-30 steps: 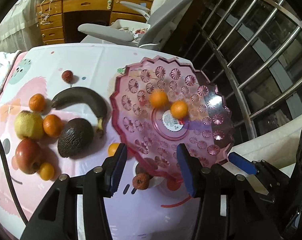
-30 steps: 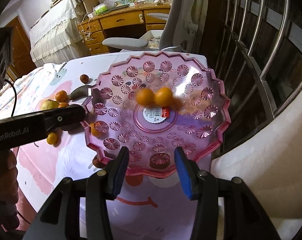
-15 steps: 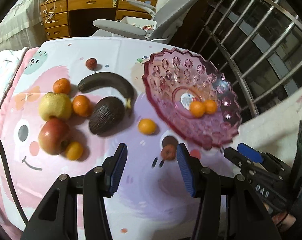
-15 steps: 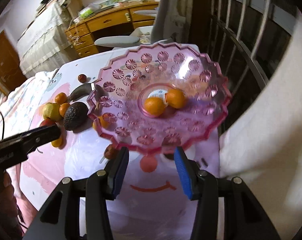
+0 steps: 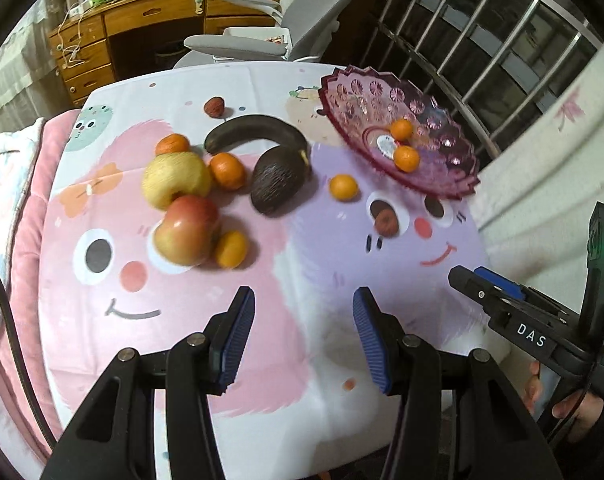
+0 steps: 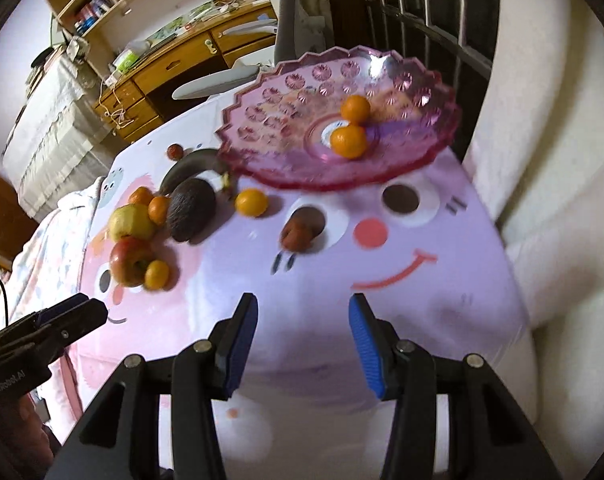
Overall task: Organize fruits
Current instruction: 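Move the left gripper toward the red apple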
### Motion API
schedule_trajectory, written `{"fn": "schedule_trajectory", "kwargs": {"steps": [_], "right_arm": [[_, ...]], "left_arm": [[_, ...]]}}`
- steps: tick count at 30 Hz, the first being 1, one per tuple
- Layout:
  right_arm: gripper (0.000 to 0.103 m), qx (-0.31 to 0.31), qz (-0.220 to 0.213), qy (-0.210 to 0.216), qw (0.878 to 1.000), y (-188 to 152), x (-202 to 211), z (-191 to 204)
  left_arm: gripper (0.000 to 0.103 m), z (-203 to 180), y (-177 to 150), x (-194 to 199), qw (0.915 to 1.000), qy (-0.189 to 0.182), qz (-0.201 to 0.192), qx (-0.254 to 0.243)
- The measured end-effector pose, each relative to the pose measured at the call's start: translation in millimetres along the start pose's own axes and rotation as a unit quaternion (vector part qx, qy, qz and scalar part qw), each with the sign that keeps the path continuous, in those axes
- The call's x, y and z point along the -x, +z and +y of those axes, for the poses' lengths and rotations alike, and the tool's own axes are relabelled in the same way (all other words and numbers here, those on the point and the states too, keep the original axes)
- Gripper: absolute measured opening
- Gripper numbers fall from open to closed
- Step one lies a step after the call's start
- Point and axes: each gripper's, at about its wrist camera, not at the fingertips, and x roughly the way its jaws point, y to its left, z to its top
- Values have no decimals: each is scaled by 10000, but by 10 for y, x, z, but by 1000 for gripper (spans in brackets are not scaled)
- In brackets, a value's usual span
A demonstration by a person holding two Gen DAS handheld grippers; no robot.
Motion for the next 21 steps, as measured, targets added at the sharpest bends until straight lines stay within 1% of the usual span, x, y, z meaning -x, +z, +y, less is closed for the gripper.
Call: {"fn": "schedule_trajectory", "kwargs": {"steps": [4,9,15,21], "right_arm": [[48,-194,-3,-19,9998,-210,40,156],[48,-364,-12,14,9993,-367,88,269],[48,-608,20,94,9981,-399,95,326],[48,-773,109,121,9969,-285,8,293]], "left_arm": [[50,176,-126,98,9999,-17,39,-163],[50,367,-187,173,9998,78,62,-163],[50,563,-179,236,9996,281,77,-48],[51,702,-72,202,9981,591,131,69]]}}
